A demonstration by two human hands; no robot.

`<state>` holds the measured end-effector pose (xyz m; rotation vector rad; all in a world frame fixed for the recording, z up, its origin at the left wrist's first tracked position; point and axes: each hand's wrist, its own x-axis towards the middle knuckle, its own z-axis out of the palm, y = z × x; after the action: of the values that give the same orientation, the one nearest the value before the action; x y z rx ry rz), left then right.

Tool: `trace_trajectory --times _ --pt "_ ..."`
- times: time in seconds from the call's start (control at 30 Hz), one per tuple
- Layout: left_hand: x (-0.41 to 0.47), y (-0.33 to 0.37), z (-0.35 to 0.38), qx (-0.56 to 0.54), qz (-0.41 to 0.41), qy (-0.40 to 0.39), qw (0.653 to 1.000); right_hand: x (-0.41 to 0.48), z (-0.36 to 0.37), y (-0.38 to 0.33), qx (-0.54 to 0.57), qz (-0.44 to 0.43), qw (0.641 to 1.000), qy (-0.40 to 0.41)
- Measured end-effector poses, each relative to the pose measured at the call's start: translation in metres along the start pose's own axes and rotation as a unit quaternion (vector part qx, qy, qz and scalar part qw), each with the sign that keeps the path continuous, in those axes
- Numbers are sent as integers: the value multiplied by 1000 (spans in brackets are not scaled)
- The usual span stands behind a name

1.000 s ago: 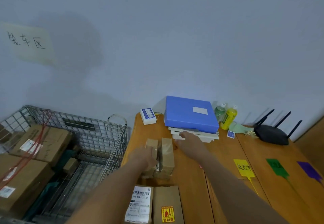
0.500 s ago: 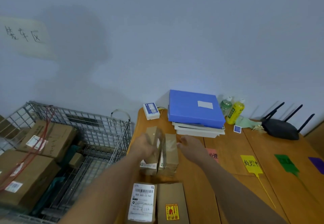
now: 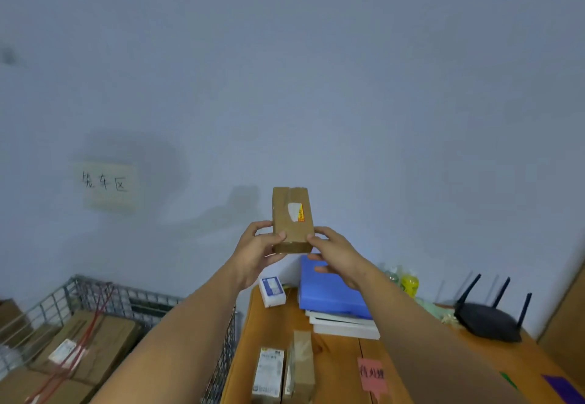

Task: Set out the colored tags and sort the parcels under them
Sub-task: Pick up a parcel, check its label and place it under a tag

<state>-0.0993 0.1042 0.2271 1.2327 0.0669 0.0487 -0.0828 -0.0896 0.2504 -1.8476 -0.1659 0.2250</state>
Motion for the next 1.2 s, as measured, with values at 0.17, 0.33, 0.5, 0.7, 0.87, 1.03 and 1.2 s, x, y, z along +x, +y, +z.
trace_trajectory --times 0.17,0.33,0.5,0.7,0.87,1.03,1.2 --pt "-20 48 29 -5 27 -32 999 -25 -22 -48 75 -41 996 0" --pt "-36 77 45 32 56 -36 997 -44 -38 -72 126 -68 990 0" --pt "-41 90 53 74 86 1 993 -62 -40 -77 9 -140 986 94" --pt "-48 100 71 29 74 -22 997 -76 -36 -72 -314 -292 867 254" --pt "-47 93 88 -9 66 -15 998 -98 -20 -70 -429 -412 772 226" --pt "-49 84 89 -32 56 -18 998 -104 -17 -71 -320 -386 837 219" --pt "-56 89 89 -15 59 -57 996 -96 -36 -79 -38 -219 939 262"
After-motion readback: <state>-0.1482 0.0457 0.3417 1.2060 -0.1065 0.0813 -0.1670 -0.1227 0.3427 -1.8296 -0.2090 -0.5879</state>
